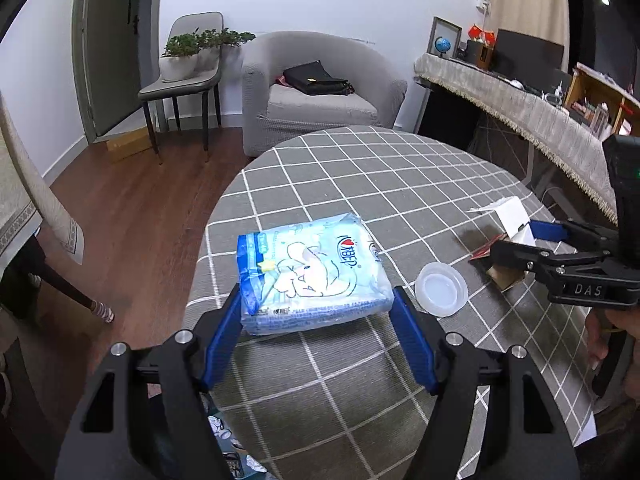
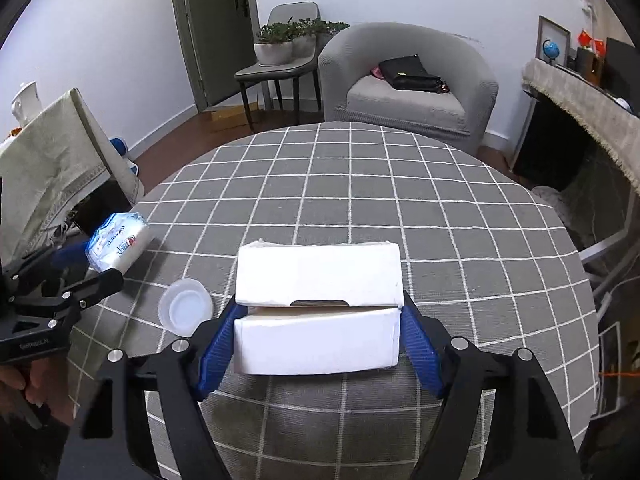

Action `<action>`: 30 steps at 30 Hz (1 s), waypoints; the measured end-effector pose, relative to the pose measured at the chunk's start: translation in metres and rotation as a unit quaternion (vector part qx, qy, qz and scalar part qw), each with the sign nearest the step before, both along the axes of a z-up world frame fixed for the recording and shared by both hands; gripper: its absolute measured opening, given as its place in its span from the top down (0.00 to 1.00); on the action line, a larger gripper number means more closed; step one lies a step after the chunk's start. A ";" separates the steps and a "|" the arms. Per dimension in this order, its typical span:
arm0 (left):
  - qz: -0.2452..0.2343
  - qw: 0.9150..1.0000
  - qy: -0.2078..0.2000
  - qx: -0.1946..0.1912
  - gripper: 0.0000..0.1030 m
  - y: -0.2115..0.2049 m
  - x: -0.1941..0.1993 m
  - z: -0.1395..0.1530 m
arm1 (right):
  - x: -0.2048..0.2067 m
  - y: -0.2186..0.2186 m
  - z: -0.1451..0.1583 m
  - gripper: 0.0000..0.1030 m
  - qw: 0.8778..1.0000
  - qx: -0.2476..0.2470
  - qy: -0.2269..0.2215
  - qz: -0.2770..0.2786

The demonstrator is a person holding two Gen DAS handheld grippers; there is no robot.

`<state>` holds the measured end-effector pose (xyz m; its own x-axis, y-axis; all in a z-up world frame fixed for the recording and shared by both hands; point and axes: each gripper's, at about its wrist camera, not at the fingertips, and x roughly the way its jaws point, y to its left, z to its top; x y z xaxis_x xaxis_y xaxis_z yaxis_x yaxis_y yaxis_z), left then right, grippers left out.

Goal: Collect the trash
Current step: 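Carry the tissue pack and foam box over the teal bin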

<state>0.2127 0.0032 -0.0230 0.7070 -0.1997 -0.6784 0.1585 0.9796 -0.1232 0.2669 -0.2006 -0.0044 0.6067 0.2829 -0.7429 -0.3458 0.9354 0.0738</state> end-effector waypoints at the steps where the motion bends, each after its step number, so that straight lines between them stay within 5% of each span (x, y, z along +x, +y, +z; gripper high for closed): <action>1: 0.002 1.000 -0.002 -0.003 0.28 0.003 -0.001 0.001 | -0.001 0.001 0.003 0.26 1.000 -0.002 -0.005 -0.001; 18: 0.035 0.999 -0.025 -0.015 0.29 0.044 -0.038 0.019 | -0.019 0.034 0.057 0.26 0.998 0.030 -0.056 0.024; 30: 0.075 0.997 0.031 -0.005 0.29 0.087 -0.049 -0.016 | -0.040 0.100 0.061 0.26 0.994 0.057 -0.040 0.087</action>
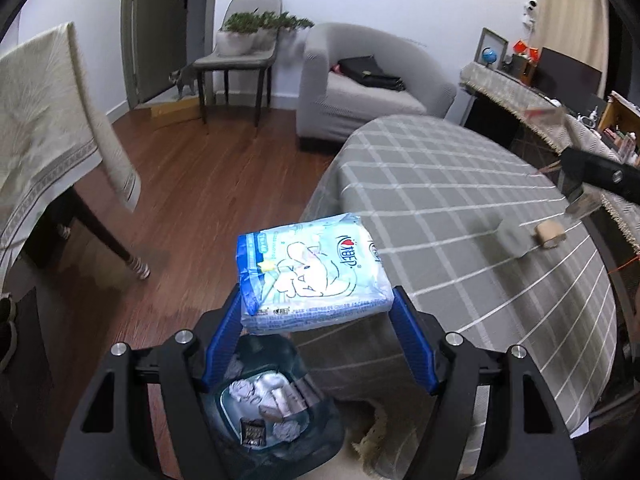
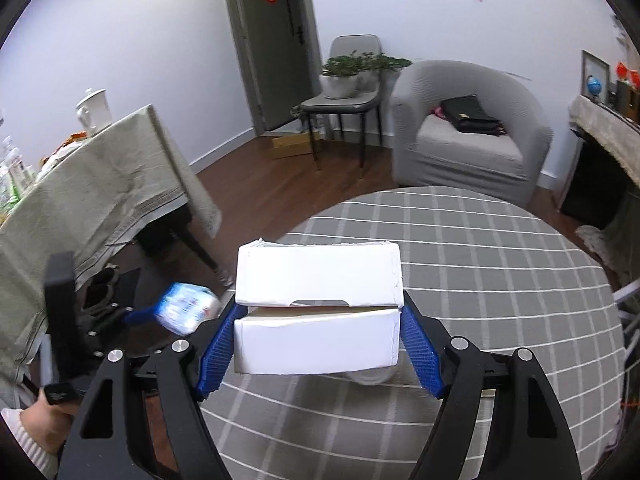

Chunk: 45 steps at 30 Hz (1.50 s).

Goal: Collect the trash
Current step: 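Carry the tissue pack and foam box over the teal bin, then open the left tool to drop the tissue pack while the right tool drops the foam box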

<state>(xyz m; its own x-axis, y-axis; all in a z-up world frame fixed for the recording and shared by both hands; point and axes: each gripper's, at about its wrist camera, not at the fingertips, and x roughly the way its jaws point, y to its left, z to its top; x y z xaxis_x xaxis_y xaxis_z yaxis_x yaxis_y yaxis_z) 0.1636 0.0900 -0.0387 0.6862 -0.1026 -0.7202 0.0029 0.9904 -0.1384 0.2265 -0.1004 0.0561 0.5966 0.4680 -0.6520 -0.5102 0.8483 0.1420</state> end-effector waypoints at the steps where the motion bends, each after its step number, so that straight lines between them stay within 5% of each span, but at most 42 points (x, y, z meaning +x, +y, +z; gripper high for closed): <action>1: 0.003 1.000 0.005 0.001 0.29 0.004 -0.002 -0.003 | -0.002 0.006 0.000 0.26 1.000 0.002 0.002 0.005; 15: 0.029 0.993 0.112 0.009 0.29 0.055 -0.018 -0.071 | -0.021 0.078 -0.014 0.26 0.997 0.008 0.027 0.072; 37: 0.031 0.954 0.297 -0.013 0.27 0.088 -0.052 -0.194 | -0.029 0.161 -0.057 0.26 0.988 -0.015 0.084 0.129; 45: 0.024 0.954 0.299 -0.019 0.22 0.096 -0.058 -0.196 | -0.025 0.176 -0.078 0.26 0.985 -0.029 0.109 0.134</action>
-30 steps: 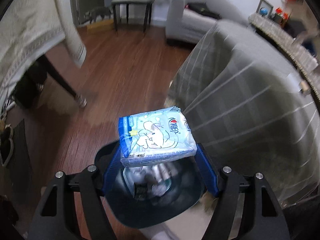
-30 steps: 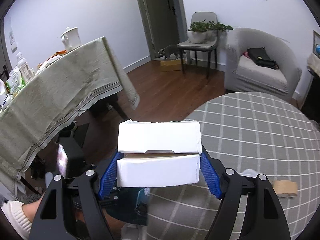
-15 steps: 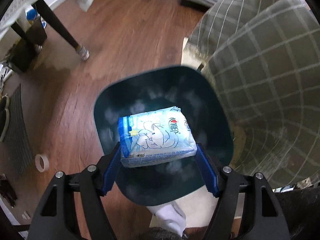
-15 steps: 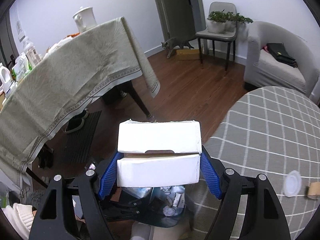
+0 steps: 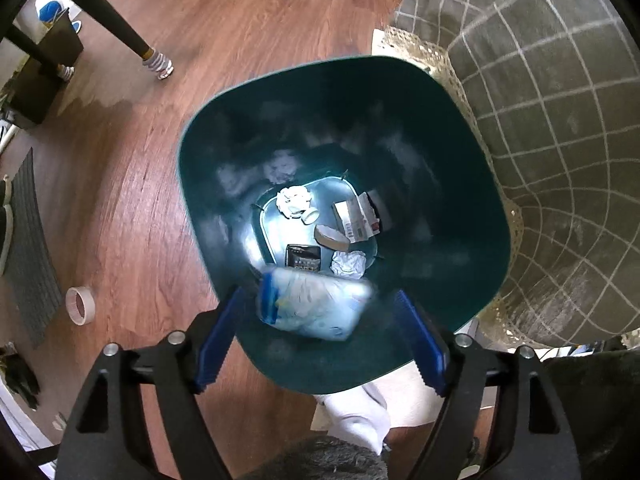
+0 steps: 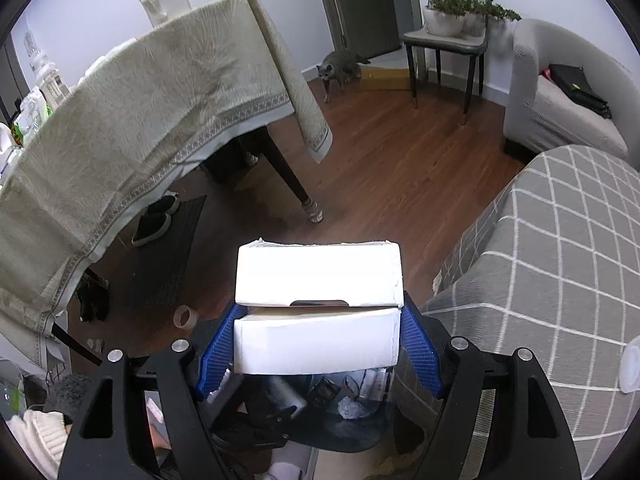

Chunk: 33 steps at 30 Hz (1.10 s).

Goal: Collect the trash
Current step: 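Open the left tool to drop the tissue pack while the right tool drops the foam box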

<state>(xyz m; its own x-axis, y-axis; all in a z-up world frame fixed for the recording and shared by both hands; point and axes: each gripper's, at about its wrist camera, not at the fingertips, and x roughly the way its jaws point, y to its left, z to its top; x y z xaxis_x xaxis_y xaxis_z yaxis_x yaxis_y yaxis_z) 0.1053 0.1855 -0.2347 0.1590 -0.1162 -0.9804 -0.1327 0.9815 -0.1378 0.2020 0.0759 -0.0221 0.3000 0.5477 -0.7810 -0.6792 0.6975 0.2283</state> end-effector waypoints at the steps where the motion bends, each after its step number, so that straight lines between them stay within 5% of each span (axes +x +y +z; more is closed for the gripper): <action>1: 0.005 1.000 -0.006 -0.002 0.23 0.004 -0.001 0.003 | 0.001 0.001 -0.002 0.26 1.000 0.001 0.003 0.000; 9: 0.056 0.996 -0.065 -0.008 0.41 0.039 -0.008 0.037 | 0.002 0.014 -0.018 0.26 1.000 -0.030 0.003 0.002; 20: 0.128 0.976 -0.174 -0.022 0.63 0.095 -0.023 0.106 | -0.005 0.039 -0.037 0.26 0.998 -0.050 0.010 0.031; 33: 0.130 0.963 -0.236 -0.029 0.73 0.103 -0.037 0.153 | -0.016 0.064 -0.131 0.26 0.986 -0.140 0.066 0.065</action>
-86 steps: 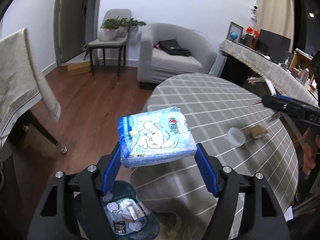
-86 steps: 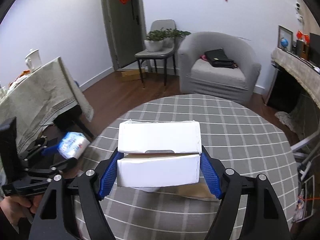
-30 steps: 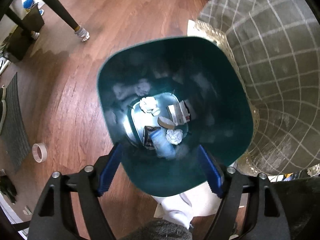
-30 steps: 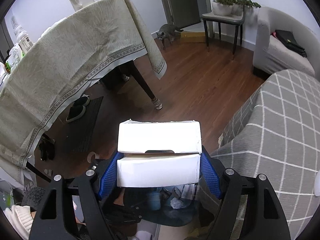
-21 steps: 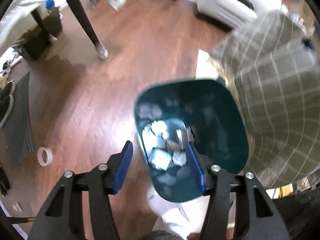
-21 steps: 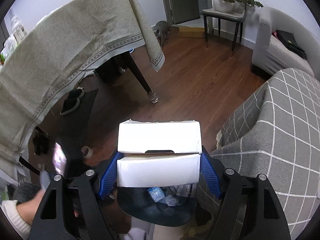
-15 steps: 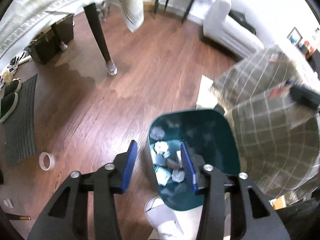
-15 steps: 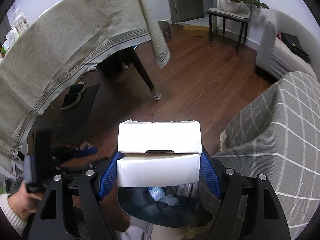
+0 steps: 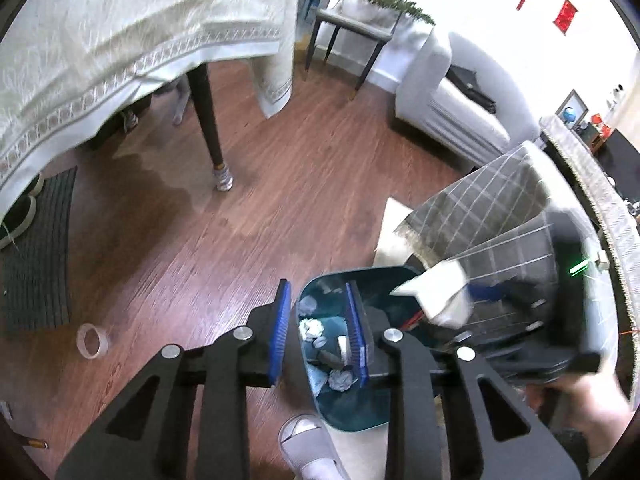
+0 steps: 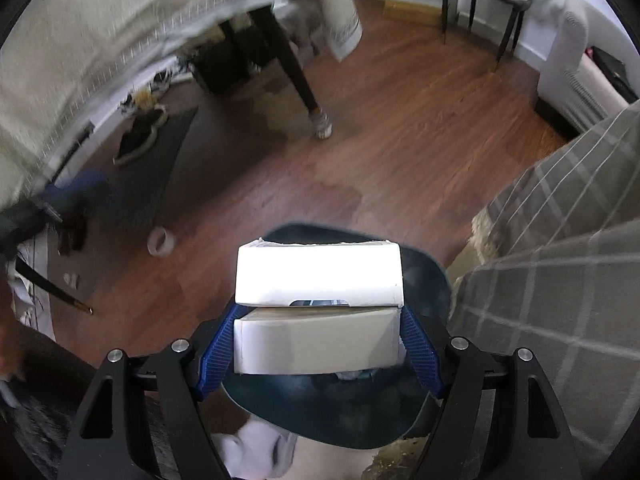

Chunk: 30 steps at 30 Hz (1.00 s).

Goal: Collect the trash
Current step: 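Open the left tool to drop the tissue pack while the right tool drops the foam box, then move both tools back toward the table with the plastic lid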

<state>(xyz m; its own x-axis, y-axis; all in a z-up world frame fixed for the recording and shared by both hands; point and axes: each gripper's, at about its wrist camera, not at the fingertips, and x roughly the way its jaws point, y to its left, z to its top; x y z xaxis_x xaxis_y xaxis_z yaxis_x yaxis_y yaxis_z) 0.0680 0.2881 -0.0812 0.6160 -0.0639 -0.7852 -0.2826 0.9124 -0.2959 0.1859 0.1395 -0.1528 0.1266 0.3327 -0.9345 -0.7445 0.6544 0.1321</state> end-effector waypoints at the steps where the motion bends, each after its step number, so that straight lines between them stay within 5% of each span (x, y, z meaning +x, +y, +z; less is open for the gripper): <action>1: -0.002 1.000 -0.007 0.001 0.73 -0.002 0.000 0.005 | -0.001 -0.001 -0.008 0.26 1.000 -0.008 0.003 0.003; 8: -0.013 0.999 -0.037 0.004 0.73 -0.009 -0.003 0.028 | -0.003 -0.007 -0.052 0.26 0.998 -0.063 0.025 0.005; 17: -0.015 0.998 -0.066 0.010 0.73 -0.017 -0.004 0.052 | -0.010 -0.010 -0.054 0.15 0.997 -0.071 0.023 0.021; 25: -0.020 0.994 -0.106 0.030 0.71 -0.030 -0.005 0.078 | -0.020 -0.013 0.024 0.16 0.999 0.021 -0.017 0.041; 30: -0.014 0.992 -0.124 0.033 0.71 -0.033 -0.004 0.091 | -0.022 -0.025 0.079 0.26 0.994 0.081 -0.055 0.043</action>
<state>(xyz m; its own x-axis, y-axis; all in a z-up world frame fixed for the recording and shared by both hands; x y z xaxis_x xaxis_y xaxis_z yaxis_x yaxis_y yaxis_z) 0.0641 0.2554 0.0101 0.7895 -0.0376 -0.6126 -0.1830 0.9383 -0.2934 0.1644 0.1148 -0.0741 0.1893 0.4926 -0.8494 -0.8130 0.5637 0.1457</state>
